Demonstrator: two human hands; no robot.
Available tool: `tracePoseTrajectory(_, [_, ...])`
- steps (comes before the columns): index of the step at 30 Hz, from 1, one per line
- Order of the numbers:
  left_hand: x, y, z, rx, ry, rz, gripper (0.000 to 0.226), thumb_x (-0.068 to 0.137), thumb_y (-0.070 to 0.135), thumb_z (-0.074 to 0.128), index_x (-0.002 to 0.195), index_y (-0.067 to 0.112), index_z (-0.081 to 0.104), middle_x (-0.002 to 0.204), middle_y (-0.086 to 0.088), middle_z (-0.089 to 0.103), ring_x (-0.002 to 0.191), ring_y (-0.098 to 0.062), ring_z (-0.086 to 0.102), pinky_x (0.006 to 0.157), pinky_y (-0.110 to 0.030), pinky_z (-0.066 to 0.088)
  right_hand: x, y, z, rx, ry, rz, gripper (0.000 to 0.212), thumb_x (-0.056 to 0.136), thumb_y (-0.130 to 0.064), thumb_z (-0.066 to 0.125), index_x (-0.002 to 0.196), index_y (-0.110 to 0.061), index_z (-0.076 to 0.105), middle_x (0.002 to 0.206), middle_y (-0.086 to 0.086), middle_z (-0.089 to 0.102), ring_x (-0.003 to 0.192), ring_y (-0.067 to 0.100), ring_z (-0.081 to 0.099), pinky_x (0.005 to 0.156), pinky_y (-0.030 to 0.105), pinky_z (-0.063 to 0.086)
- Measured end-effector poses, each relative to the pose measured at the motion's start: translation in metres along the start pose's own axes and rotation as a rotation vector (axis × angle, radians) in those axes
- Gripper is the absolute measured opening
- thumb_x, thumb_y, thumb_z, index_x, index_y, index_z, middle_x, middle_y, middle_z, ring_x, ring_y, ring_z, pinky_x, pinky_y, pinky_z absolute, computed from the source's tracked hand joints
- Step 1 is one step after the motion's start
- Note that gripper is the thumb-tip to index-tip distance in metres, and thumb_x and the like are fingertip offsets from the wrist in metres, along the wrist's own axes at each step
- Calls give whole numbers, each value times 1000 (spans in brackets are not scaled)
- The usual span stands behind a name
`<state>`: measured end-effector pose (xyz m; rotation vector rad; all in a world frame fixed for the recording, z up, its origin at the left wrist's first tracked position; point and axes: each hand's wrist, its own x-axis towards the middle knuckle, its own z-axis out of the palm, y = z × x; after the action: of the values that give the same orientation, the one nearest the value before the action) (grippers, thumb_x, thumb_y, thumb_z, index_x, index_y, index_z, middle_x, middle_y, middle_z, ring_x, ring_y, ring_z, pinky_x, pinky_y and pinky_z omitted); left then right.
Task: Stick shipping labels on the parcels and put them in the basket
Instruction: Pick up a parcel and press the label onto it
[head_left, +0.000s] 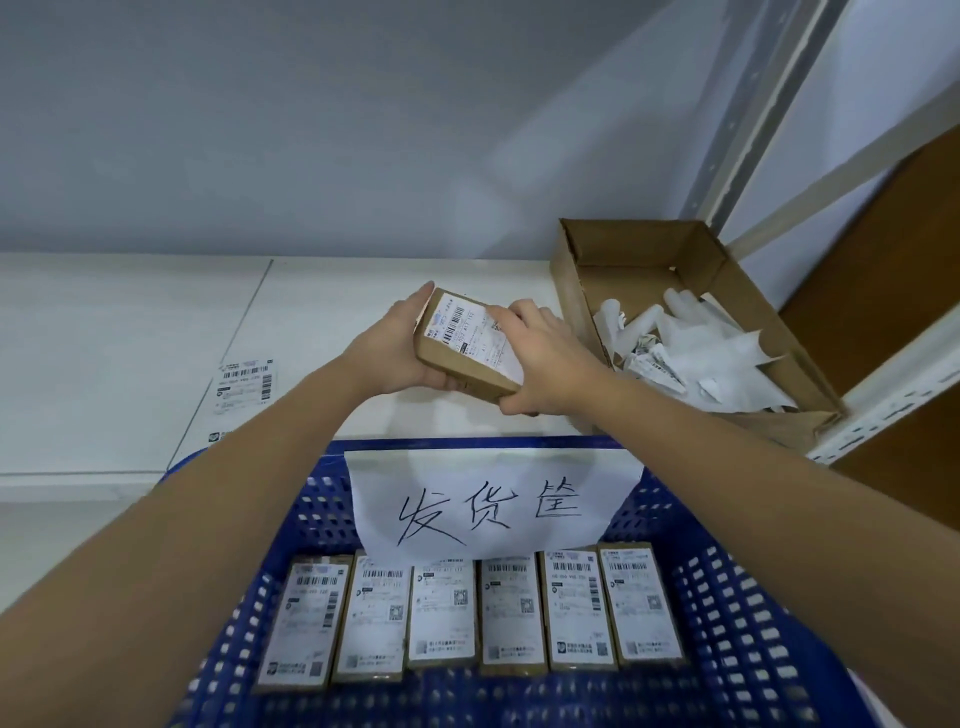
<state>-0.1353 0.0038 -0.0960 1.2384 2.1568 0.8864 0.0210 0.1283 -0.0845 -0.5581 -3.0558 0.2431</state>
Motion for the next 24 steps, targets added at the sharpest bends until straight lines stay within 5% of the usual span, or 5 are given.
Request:
tracePoseTrajectory(8, [-89, 61, -44, 56, 53, 153, 121, 61, 22, 90, 153, 24, 11, 131, 15, 36, 116, -6, 41, 98, -21, 34, -69, -26, -62, -14, 106, -183, 103, 67, -36, 79, 149, -16, 20, 144, 5, 27, 129, 21, 28, 104, 27, 25])
tracePoseTrajectory(14, [-179, 110, -51, 236, 44, 197, 109, 55, 39, 91, 144, 27, 29, 133, 9, 42, 116, -7, 46, 101, -32, 41, -139, -47, -96, -22, 95, -292, 100, 65, -37, 79, 147, -17, 26, 145, 6, 30, 129, 20, 29, 103, 25, 22])
tracePoseTrajectory(19, [-241, 127, -36, 301, 83, 185, 97, 55, 43, 86, 135, 24, 34, 122, 8, 48, 106, -9, 50, 88, -36, 48, -198, -79, -99, -102, 205, -297, 78, 73, -53, 57, 141, -19, 41, 147, 15, 37, 133, 30, 36, 109, 42, 27])
tracePoseTrajectory(24, [-282, 136, -6, 500, 204, 222, 96, 59, 48, 79, 138, 20, 32, 122, 6, 43, 108, -13, 44, 80, -30, 44, -245, -123, -87, 123, 402, -137, 52, 79, -60, 46, 107, -21, 67, 125, 5, 58, 109, 22, 58, 76, 41, 54])
